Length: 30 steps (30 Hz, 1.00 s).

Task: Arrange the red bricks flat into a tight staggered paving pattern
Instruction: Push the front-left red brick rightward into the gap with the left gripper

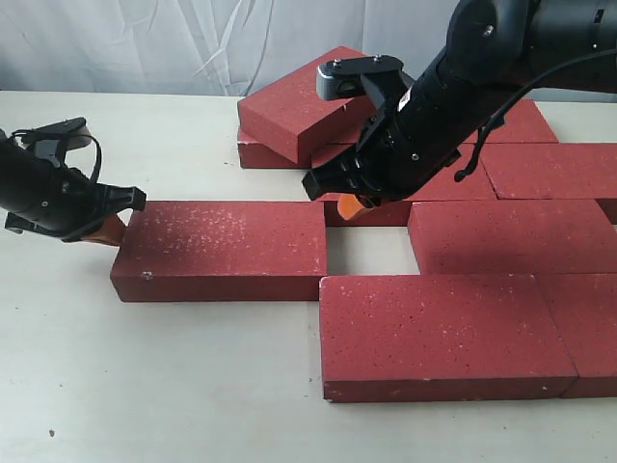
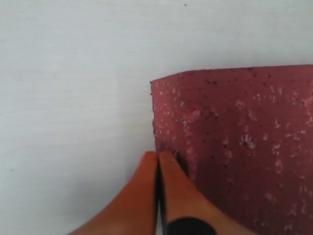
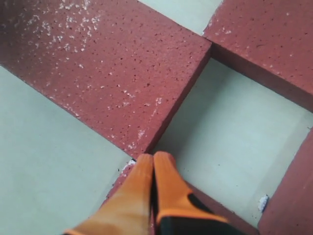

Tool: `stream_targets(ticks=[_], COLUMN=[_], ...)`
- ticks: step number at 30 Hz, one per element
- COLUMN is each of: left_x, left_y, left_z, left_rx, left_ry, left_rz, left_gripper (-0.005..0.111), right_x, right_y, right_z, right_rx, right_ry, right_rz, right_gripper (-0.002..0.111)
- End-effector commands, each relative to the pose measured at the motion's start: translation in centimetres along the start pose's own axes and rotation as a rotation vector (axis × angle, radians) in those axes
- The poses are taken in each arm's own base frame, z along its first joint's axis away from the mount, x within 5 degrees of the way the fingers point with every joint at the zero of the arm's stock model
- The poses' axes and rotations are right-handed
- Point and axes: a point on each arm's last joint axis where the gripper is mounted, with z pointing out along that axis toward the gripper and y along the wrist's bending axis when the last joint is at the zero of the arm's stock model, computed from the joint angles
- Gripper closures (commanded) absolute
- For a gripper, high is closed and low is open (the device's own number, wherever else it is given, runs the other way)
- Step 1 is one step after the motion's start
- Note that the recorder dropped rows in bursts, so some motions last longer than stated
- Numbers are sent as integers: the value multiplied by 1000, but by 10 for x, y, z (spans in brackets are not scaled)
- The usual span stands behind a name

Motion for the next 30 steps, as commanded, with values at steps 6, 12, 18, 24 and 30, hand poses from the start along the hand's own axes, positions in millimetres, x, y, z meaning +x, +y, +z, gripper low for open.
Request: stream_targets(ticks=[6,12,18,24,30], left_x=[7,5,9,14,6], left_y=[-30,-37,-48,-53,-63], left_z=[10,12,26,41,38], left_rx=[37,52,93,119,199], left_ry=[22,-14,4,28,9], left_rz=[62,85,110,104,108], left_gripper=[107,107,107,107,107], right_x=[-1,-1,-1,-1,-2], right_y=[-1,-1,-1,-1,-1], right_z=[-3,-3,-3,-3,-3], right_rx=[4,4,4,5,6], right_ry=[-17,-17,-17,-21,-23], right_rz=[1,1,1,1,1], right_gripper=[109,109,109,109,109])
